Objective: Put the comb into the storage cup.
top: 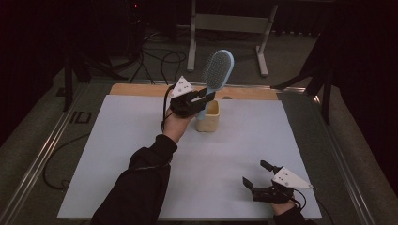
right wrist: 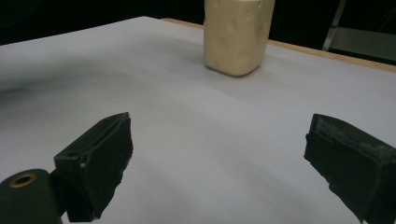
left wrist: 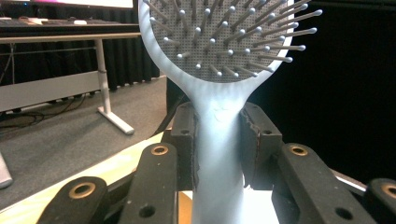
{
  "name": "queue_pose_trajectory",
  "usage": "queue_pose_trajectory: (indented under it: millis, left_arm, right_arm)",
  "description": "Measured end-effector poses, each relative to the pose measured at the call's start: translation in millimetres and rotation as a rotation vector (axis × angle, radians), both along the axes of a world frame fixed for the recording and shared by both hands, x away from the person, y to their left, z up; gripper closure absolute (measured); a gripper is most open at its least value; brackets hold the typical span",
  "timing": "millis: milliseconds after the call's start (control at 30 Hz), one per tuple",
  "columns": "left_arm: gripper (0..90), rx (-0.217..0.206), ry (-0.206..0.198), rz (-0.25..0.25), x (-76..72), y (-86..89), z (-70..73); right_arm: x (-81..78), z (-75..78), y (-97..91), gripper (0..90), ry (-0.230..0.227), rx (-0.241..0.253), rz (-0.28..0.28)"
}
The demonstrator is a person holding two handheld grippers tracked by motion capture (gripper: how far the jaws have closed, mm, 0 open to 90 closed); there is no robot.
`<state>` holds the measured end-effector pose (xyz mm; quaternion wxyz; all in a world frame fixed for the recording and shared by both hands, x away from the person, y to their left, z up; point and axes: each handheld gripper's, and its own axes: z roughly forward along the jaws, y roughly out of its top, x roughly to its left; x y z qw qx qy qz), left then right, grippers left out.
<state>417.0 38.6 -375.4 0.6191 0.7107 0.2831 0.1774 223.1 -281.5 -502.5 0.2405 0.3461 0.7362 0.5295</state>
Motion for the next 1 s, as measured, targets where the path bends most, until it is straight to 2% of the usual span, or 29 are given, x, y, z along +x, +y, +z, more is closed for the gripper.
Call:
queue_pose_trajectory:
  millis: [200, 267, 400, 633, 800, 900, 1000]
  left_arm:
    - [70.3, -0.016, -0.009, 0.007, 8.4, -2.1, 3.6]
    - [70.3, -0.033, -0.007, 0.0, 10.2, -3.0, 3.9]
    - [70.3, -0.027, -0.015, 0.011, 15.0, -7.5, 4.7]
    - [70.2, -0.054, -0.016, 0.024, 24.5, -14.1, 5.8]
    - [70.3, -0.053, -0.008, 0.023, 29.9, -20.7, 3.9]
    - [70.2, -0.048, -0.019, 0.036, 33.4, -22.6, 2.0]
    - [70.3, -0.066, -0.01, 0.036, 37.6, -23.3, -0.2]
  right_arm:
    - [0.2, -0.2, -0.2, 7.5, 0.002, 0.004, -0.001]
    - [0.0, 0.3, -0.3, 7.5, -0.002, 0.001, 0.0]
    - [0.2, 0.2, -0.9, 7.5, 0.002, 0.005, -0.003]
    - [0.1, 0.6, -1.7, 7.5, 0.004, 0.006, 0.001]
    - [0.4, 0.2, -2.1, 7.5, 0.007, 0.007, 0.002]
    - [0.3, 0.3, -2.1, 7.5, 0.007, 0.009, 0.002]
    - [0.3, 0.2, -2.4, 7.5, 0.009, 0.009, 0.003]
